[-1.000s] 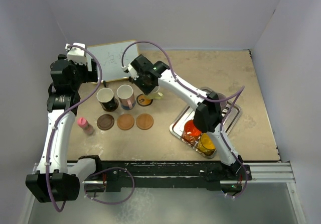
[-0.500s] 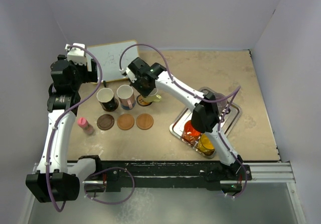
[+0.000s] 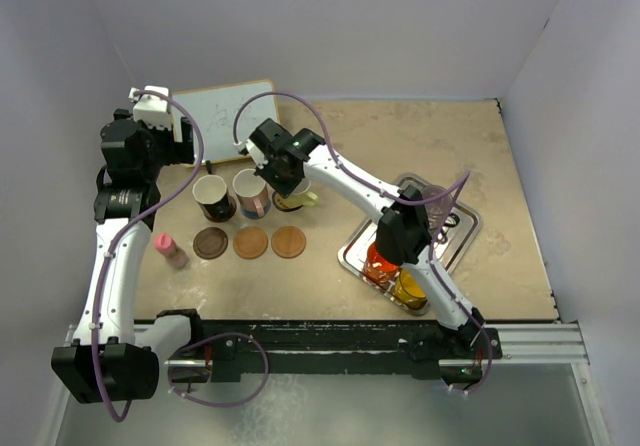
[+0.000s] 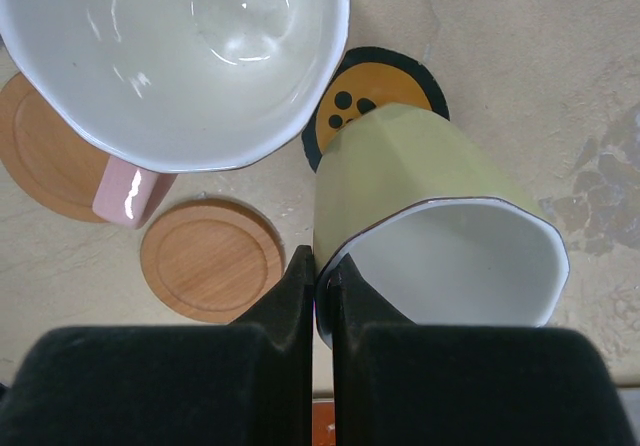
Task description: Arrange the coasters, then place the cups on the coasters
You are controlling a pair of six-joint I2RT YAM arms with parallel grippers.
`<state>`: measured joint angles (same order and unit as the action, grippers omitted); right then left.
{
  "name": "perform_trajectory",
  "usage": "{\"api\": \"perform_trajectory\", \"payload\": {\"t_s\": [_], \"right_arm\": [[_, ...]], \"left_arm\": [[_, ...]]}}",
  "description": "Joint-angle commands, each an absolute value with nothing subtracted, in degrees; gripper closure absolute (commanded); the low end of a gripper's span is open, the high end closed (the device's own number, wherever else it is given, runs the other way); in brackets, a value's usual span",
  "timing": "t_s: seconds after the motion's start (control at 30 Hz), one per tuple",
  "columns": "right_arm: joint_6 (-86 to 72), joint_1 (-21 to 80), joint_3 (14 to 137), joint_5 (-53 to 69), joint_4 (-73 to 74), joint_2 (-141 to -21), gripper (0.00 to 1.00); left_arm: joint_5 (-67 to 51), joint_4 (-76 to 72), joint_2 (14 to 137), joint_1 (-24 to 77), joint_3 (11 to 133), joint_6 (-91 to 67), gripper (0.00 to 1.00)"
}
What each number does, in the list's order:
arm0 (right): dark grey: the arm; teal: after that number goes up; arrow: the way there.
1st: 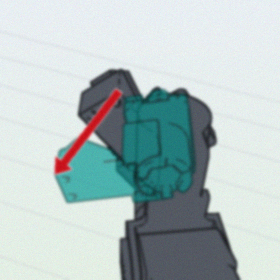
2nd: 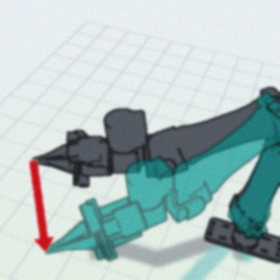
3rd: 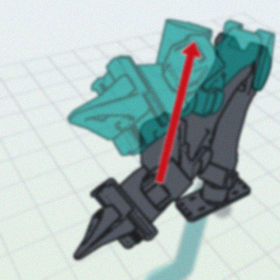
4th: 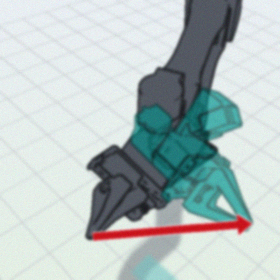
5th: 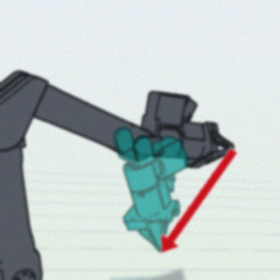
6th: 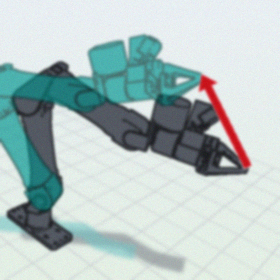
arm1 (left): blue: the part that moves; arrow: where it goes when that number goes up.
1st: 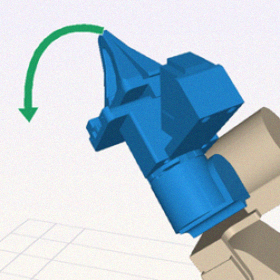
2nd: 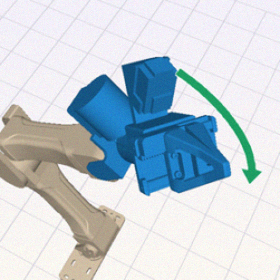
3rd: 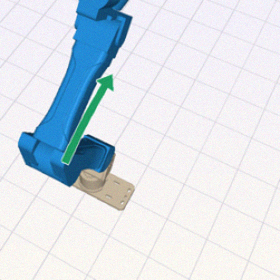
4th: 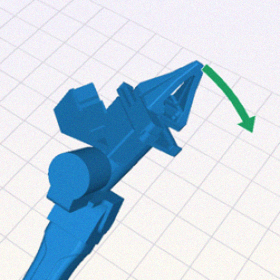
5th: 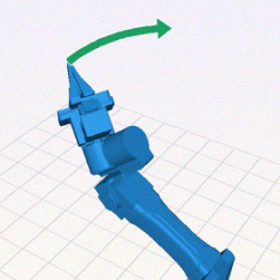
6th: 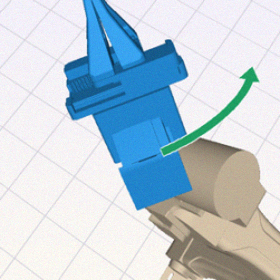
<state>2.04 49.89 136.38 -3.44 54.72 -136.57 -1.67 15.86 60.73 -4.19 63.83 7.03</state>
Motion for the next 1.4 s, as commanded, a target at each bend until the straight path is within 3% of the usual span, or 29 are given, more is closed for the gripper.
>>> {"api": "perform_trajectory", "payload": {"t_s": [0.0,0.63,0.97,1.37], "right_arm": [[1.3,50.3,140.4,-2.9,55.1,-136.6,1.0],[-0.5,50.3,144.3,-0.4,55.8,-140.1,0.82],[-1.2,50.3,146.2,3.3,55.6,-139.6,0.67],[3.0,50.1,137.5,2.3,54.6,-128.9,0.59]], "left_arm": [[-1.1,12.7,59.2,-4.9,63.1,6.3,0.13],[-1.9,12.2,59.0,-4.9,62.3,6.6,0.12],[-2.7,12.2,59.6,-4.9,62.0,6.7,0.12],[-7.0,11.7,59.7,-4.9,61.5,7.5,0.13]]}}
